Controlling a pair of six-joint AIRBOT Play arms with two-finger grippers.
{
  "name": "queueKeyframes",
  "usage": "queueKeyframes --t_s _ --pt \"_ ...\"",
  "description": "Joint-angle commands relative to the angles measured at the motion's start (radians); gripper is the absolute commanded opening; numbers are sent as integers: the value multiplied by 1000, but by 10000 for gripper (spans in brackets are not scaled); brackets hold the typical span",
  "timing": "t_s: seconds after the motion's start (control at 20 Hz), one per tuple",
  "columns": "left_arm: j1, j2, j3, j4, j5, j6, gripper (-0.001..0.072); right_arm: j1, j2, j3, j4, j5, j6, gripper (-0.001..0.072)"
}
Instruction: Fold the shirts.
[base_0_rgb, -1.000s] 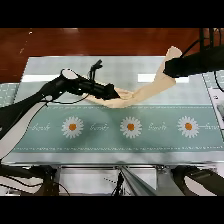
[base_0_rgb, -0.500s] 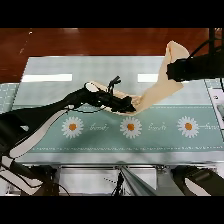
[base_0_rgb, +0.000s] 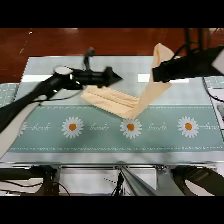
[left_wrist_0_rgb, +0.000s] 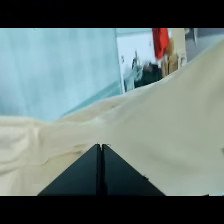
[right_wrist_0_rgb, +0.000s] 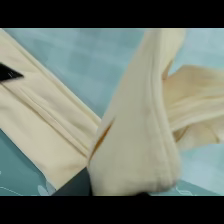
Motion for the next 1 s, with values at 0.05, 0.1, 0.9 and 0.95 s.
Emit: queueKeyframes --t_s 0.05,0.1,0.9,0.95 --pt "256 230 1 1 -43 21 23 113 -195 1 24 -224 -1 36" --pt "315 277 1 1 -73 20 23 136 -237 1 51 -301 -1 37" --pt "497 473 1 128 -295 19 23 169 -439 1 174 -404 121 481" --pt "500 472 1 142 -294 19 24 132 -394 1 71 -291 121 481"
